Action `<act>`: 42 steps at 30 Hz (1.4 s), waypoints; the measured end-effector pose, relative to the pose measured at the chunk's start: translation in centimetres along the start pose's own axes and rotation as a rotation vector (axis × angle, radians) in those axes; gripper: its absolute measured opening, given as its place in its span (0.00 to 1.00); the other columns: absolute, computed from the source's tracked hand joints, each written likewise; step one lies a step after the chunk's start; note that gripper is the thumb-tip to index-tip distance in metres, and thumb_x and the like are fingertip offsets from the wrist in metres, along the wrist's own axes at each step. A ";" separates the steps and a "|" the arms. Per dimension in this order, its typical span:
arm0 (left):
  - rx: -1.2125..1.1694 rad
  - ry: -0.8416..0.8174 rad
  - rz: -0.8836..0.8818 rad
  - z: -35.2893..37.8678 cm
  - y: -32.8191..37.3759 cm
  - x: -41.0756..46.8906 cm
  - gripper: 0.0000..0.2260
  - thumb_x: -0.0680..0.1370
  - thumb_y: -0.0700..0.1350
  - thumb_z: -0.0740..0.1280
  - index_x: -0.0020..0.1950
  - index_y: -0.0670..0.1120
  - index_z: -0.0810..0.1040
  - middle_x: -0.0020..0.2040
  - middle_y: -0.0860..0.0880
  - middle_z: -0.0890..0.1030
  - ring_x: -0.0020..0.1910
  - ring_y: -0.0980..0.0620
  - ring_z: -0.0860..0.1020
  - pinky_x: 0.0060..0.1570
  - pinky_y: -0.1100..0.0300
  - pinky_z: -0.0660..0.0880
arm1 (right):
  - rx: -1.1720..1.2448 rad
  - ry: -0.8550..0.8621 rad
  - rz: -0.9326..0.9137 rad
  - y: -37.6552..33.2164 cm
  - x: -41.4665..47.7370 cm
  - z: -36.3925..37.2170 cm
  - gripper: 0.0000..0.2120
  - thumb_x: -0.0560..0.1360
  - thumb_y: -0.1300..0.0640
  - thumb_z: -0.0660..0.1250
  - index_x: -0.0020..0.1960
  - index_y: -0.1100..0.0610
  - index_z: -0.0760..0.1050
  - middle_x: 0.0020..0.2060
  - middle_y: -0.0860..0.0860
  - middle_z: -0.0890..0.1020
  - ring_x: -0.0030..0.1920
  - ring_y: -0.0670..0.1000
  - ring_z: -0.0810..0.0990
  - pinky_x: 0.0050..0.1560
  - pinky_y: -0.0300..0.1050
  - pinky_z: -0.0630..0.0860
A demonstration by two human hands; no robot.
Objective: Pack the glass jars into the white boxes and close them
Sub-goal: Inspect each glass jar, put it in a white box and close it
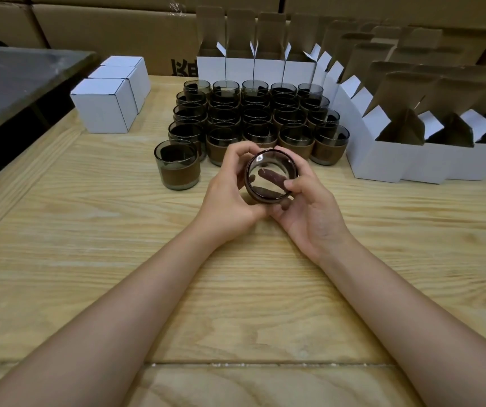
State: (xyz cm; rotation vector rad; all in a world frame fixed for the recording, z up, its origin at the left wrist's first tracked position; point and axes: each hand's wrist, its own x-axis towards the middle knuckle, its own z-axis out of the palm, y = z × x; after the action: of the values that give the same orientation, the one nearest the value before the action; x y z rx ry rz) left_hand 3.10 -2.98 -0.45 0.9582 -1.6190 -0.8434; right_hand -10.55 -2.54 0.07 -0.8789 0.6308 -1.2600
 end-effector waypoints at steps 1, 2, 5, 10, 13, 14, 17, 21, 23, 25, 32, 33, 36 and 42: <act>0.028 0.007 0.015 0.0 0.0 0.0 0.31 0.63 0.40 0.77 0.58 0.57 0.65 0.55 0.55 0.78 0.54 0.58 0.79 0.56 0.62 0.75 | -0.007 -0.010 -0.007 0.0 0.0 0.0 0.23 0.65 0.64 0.59 0.57 0.52 0.77 0.48 0.51 0.84 0.47 0.51 0.81 0.43 0.44 0.76; 0.055 0.014 0.028 0.0 0.0 -0.1 0.31 0.63 0.39 0.78 0.57 0.57 0.65 0.54 0.56 0.77 0.54 0.59 0.78 0.55 0.62 0.76 | -0.011 -0.020 -0.015 0.0 -0.1 0.0 0.24 0.64 0.65 0.58 0.57 0.53 0.77 0.49 0.51 0.84 0.48 0.51 0.81 0.45 0.45 0.75; 0.118 0.032 0.055 0.0 -0.2 -0.1 0.32 0.64 0.35 0.78 0.56 0.58 0.64 0.54 0.59 0.76 0.54 0.62 0.77 0.56 0.61 0.76 | 0.004 -0.057 -0.037 0.0 -0.1 0.0 0.23 0.64 0.66 0.58 0.57 0.55 0.76 0.52 0.52 0.83 0.52 0.52 0.81 0.49 0.49 0.76; 0.145 0.034 0.089 0.0 -0.3 0.0 0.33 0.64 0.33 0.77 0.56 0.59 0.65 0.57 0.61 0.75 0.58 0.60 0.77 0.59 0.58 0.75 | 0.046 -0.037 -0.034 -0.1 -0.2 0.1 0.19 0.69 0.60 0.60 0.59 0.57 0.75 0.56 0.55 0.81 0.55 0.55 0.80 0.54 0.53 0.75; 0.154 0.032 0.098 0.1 -0.5 0.0 0.33 0.63 0.33 0.77 0.56 0.59 0.65 0.58 0.61 0.75 0.60 0.61 0.76 0.60 0.60 0.73 | 0.033 0.016 -0.031 -0.1 -0.1 0.1 0.16 0.73 0.54 0.59 0.57 0.58 0.77 0.56 0.55 0.81 0.56 0.55 0.79 0.56 0.54 0.73; 0.159 0.034 0.099 0.1 -0.5 0.0 0.34 0.63 0.33 0.77 0.56 0.60 0.66 0.58 0.61 0.76 0.60 0.61 0.76 0.61 0.62 0.73 | 0.026 0.040 -0.023 -0.1 0.0 0.1 0.15 0.74 0.53 0.58 0.55 0.57 0.78 0.55 0.55 0.81 0.56 0.54 0.79 0.56 0.54 0.73; 0.174 0.048 0.107 0.0 -0.6 0.0 0.34 0.62 0.33 0.77 0.57 0.60 0.66 0.56 0.63 0.76 0.59 0.64 0.75 0.59 0.69 0.70 | 0.015 0.104 0.014 0.0 0.1 0.1 0.16 0.79 0.56 0.53 0.56 0.56 0.78 0.54 0.55 0.82 0.54 0.55 0.79 0.52 0.52 0.73; 0.195 0.041 0.098 -0.1 -0.6 0.0 0.33 0.60 0.36 0.80 0.58 0.55 0.70 0.54 0.62 0.77 0.58 0.66 0.75 0.58 0.72 0.69 | -0.001 0.194 0.074 -0.1 0.1 0.5 0.19 0.80 0.55 0.54 0.65 0.62 0.73 0.57 0.62 0.80 0.55 0.59 0.79 0.51 0.54 0.76; 0.197 0.033 0.084 -0.2 -0.5 0.1 0.33 0.60 0.38 0.81 0.59 0.54 0.71 0.54 0.62 0.78 0.58 0.66 0.75 0.59 0.72 0.68 | -0.020 0.228 0.097 -0.1 0.1 0.7 0.20 0.80 0.53 0.54 0.65 0.63 0.73 0.56 0.63 0.80 0.54 0.59 0.80 0.51 0.55 0.78; 0.195 0.030 0.068 -0.3 -0.4 0.1 0.33 0.59 0.39 0.82 0.58 0.56 0.71 0.54 0.63 0.78 0.59 0.66 0.75 0.60 0.71 0.68 | -0.038 0.258 0.112 0.0 0.1 0.6 0.21 0.81 0.52 0.53 0.64 0.64 0.73 0.52 0.62 0.82 0.51 0.58 0.81 0.49 0.53 0.78; 0.158 0.025 0.011 -0.4 0.1 -0.1 0.34 0.59 0.44 0.83 0.56 0.59 0.69 0.56 0.57 0.80 0.60 0.62 0.76 0.65 0.63 0.69 | -0.094 0.269 0.128 0.0 0.3 0.4 0.24 0.80 0.41 0.56 0.59 0.60 0.75 0.49 0.60 0.85 0.49 0.58 0.85 0.50 0.55 0.81; 0.153 0.020 0.007 -0.4 0.1 -0.1 0.34 0.59 0.44 0.83 0.57 0.57 0.69 0.56 0.56 0.81 0.60 0.62 0.76 0.65 0.60 0.69 | -0.097 0.263 0.123 0.0 0.2 0.4 0.24 0.80 0.41 0.56 0.60 0.60 0.75 0.49 0.59 0.85 0.49 0.58 0.85 0.49 0.55 0.82; 0.136 -0.001 -0.005 -0.4 0.2 -0.1 0.34 0.60 0.44 0.83 0.59 0.52 0.69 0.57 0.55 0.81 0.60 0.60 0.77 0.66 0.55 0.71 | -0.114 0.242 0.097 -0.1 0.1 0.5 0.24 0.78 0.40 0.57 0.60 0.58 0.75 0.50 0.57 0.85 0.51 0.58 0.84 0.54 0.59 0.80; 0.114 -0.006 -0.021 -0.3 0.2 -0.1 0.34 0.60 0.43 0.83 0.58 0.51 0.67 0.56 0.55 0.81 0.59 0.58 0.78 0.65 0.53 0.72 | -0.129 0.247 0.061 -0.2 -0.1 1.0 0.41 0.64 0.36 0.65 0.67 0.62 0.68 0.59 0.62 0.80 0.57 0.64 0.80 0.59 0.68 0.72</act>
State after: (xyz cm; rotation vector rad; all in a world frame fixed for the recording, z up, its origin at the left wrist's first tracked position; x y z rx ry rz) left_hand 3.38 -2.87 -0.27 1.0543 -1.6795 -0.7754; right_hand -9.82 -2.23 0.78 -0.8090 0.9376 -1.2941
